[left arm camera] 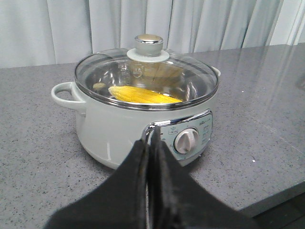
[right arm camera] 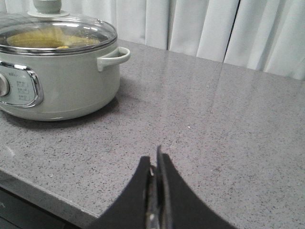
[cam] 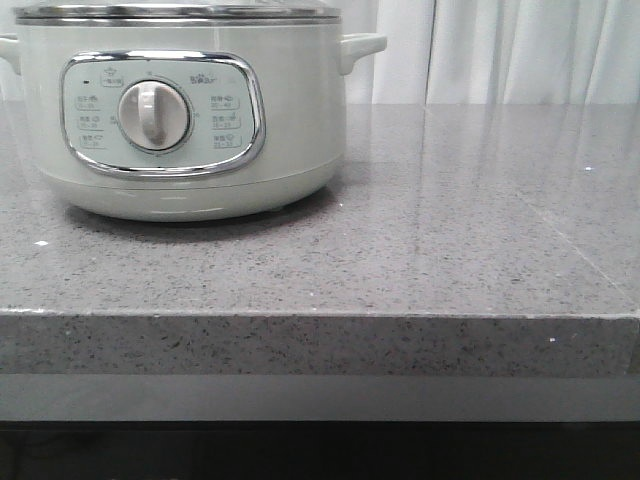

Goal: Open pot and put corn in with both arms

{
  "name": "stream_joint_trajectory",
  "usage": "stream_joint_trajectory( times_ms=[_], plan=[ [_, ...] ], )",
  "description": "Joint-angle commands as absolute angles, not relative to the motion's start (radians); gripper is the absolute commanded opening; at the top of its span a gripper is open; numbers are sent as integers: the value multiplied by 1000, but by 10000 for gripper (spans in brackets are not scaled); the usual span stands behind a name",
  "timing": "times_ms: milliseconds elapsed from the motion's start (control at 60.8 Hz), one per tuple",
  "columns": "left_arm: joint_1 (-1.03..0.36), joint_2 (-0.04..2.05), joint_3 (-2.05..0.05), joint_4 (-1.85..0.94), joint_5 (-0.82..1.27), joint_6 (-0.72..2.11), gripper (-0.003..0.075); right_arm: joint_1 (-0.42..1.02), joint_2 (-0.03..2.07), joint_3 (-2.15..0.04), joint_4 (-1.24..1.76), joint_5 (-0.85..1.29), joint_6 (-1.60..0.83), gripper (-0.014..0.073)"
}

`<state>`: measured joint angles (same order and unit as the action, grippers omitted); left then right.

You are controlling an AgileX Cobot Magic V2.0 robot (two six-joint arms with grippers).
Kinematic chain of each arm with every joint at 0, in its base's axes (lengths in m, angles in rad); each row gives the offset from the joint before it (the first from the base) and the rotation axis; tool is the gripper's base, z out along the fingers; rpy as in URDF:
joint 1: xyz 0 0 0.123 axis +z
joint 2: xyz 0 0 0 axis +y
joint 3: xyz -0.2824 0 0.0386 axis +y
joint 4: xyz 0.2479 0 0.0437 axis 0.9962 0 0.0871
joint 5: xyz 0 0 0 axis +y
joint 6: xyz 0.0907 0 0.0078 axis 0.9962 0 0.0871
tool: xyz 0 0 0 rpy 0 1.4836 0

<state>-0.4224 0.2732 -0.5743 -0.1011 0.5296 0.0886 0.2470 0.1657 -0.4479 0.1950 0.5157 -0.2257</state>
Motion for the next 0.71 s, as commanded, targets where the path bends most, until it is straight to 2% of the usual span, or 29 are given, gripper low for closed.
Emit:
stream_joint_trajectory(
  times_ms=[0, 148, 395, 559, 691],
  plan=[
    [-424, 284, -587, -104, 424, 86, -18, 243, 176, -471, 201, 432, -234, -70],
    [-369, 202, -496, -94, 335, 86, -18, 243, 176, -471, 201, 433, -234, -70],
    [-165, -35, -246, -94, 308, 86, -18, 243, 176, -471, 201, 433, -234, -70],
    [-77, -29, -143, -109, 295, 86, -18, 243, 175, -471, 201, 436, -234, -70],
    [-59, -29, -89, -109, 290, 86, -18, 243, 175, -471, 201, 438, -234, -70]
  ],
)
